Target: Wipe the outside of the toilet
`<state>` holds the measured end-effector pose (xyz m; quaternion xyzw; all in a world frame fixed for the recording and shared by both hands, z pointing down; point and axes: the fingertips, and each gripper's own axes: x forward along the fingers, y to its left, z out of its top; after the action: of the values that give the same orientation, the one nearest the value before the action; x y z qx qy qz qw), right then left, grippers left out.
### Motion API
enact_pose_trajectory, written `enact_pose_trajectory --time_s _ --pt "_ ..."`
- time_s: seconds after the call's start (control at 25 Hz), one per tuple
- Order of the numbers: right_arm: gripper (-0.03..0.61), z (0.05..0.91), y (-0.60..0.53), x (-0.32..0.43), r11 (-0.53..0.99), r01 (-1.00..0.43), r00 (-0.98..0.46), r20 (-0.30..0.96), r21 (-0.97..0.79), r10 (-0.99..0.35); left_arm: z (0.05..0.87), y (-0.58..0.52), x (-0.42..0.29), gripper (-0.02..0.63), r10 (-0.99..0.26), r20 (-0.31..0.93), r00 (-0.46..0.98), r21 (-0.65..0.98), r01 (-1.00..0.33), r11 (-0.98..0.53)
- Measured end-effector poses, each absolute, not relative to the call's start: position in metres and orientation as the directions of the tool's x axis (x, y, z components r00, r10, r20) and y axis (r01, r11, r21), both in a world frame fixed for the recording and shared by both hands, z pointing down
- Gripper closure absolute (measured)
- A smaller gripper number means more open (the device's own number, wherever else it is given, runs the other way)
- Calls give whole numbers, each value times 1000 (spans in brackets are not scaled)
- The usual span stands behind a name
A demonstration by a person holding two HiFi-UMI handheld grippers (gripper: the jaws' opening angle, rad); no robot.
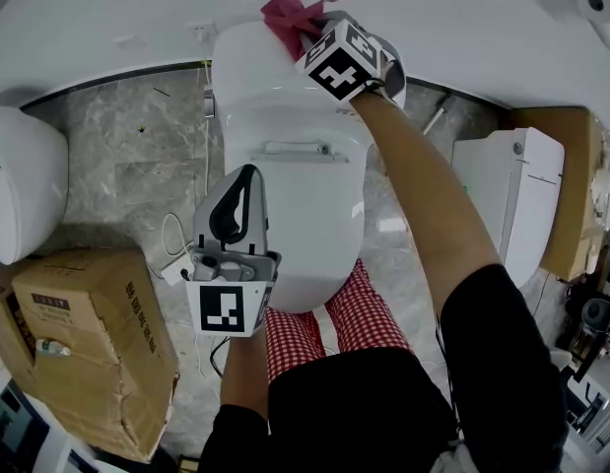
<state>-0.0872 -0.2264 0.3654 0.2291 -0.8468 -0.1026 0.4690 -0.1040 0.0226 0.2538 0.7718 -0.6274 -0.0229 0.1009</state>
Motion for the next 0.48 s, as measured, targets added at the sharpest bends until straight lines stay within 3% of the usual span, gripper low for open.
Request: enact_pose_trajectory --time_s 0.48 --pt "523 366 -241 -42 843 -361 -453 714 400 -533 255 18 -75 603 -964 94 250 181 -956 -231"
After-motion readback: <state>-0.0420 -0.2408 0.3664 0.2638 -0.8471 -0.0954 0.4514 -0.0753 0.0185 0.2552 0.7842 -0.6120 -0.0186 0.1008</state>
